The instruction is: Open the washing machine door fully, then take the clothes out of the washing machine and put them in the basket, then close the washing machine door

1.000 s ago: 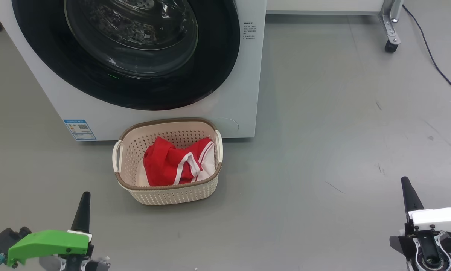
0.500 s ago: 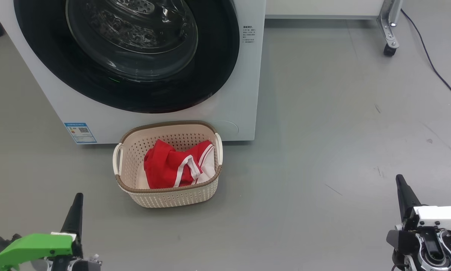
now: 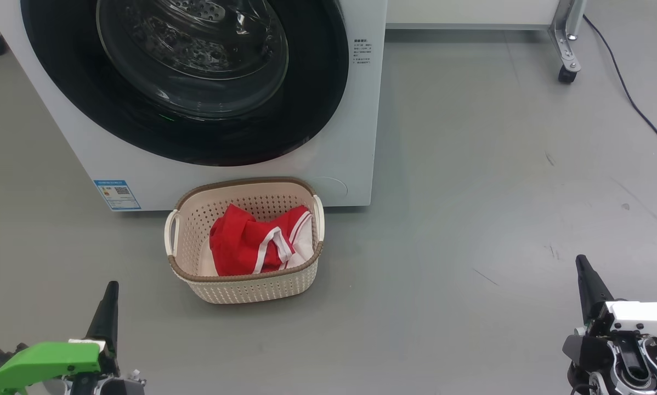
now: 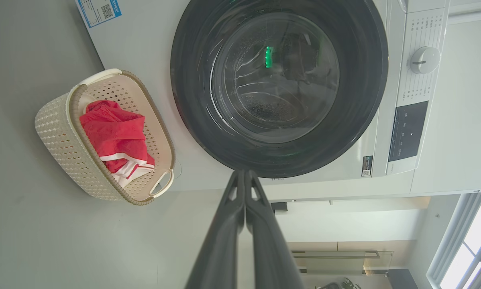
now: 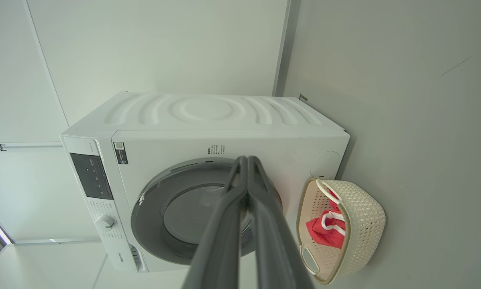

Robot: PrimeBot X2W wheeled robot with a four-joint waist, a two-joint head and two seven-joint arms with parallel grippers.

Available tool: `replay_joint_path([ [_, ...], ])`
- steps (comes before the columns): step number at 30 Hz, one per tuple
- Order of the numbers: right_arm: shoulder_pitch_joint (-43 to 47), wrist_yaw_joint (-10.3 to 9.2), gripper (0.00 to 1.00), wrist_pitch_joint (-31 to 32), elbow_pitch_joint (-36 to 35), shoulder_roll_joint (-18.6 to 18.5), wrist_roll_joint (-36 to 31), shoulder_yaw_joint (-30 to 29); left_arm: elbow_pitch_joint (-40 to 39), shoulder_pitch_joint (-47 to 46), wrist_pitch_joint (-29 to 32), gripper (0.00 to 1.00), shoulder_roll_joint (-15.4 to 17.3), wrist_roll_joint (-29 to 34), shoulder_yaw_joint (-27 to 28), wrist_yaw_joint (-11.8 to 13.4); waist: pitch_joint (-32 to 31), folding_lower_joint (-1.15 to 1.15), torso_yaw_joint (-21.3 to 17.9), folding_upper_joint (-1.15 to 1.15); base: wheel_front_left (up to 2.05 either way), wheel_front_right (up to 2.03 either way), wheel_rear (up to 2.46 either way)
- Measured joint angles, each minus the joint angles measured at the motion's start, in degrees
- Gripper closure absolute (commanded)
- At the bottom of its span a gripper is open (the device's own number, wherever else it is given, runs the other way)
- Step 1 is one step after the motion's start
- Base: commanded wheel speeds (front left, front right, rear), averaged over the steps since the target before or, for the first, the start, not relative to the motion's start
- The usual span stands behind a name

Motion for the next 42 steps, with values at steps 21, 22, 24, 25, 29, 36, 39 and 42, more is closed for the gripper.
replay_joint_path([
  [21,0.0,0.0,1.0,0.2,0.0,0.0,0.0,-0.1,0.1,0.0,0.0,1.0,0.0,0.0,0.1,0.0,0.0,0.0,0.0,0.0,0.0,0.0,0.0],
  [22,0.0,0.0,1.0,0.2,0.0,0.0,0.0,-0.1,0.1,0.0,0.0,1.0,0.0,0.0,0.1,0.0,0.0,0.0,0.0,0.0,0.0,0.0,0.0],
  [24,0.0,0.0,1.0,0.2,0.0,0.0,0.0,-0.1,0.1,0.0,0.0,1.0,0.0,0.0,0.1,0.0,0.0,0.0,0.0,0.0,0.0,0.0,0.0],
  [25,0.0,0.0,1.0,0.2,0.0,0.0,0.0,-0.1,0.1,0.0,0.0,1.0,0.0,0.0,0.1,0.0,0.0,0.0,0.0,0.0,0.0,0.0,0.0],
  [29,0.0,0.0,1.0,0.2,0.0,0.0,0.0,-0.1,0.1,0.0,0.0,1.0,0.0,0.0,0.1,0.0,0.0,0.0,0.0,0.0,0.0,0.0,0.0],
  [36,0.0,0.0,1.0,0.2,0.0,0.0,0.0,-0.1,0.1,0.0,0.0,1.0,0.0,0.0,0.1,0.0,0.0,0.0,0.0,0.0,0.0,0.0,0.0],
  [39,0.0,0.0,1.0,0.2,0.0,0.0,0.0,-0.1,0.1,0.0,0.0,1.0,0.0,0.0,0.1,0.0,0.0,0.0,0.0,0.0,0.0,0.0,0.0],
  [42,0.0,0.0,1.0,0.2,0.0,0.0,0.0,-0.2,0.1,0.0,0.0,1.0,0.0,0.0,0.1,0.0,0.0,0.0,0.0,0.0,0.0,0.0,0.0],
])
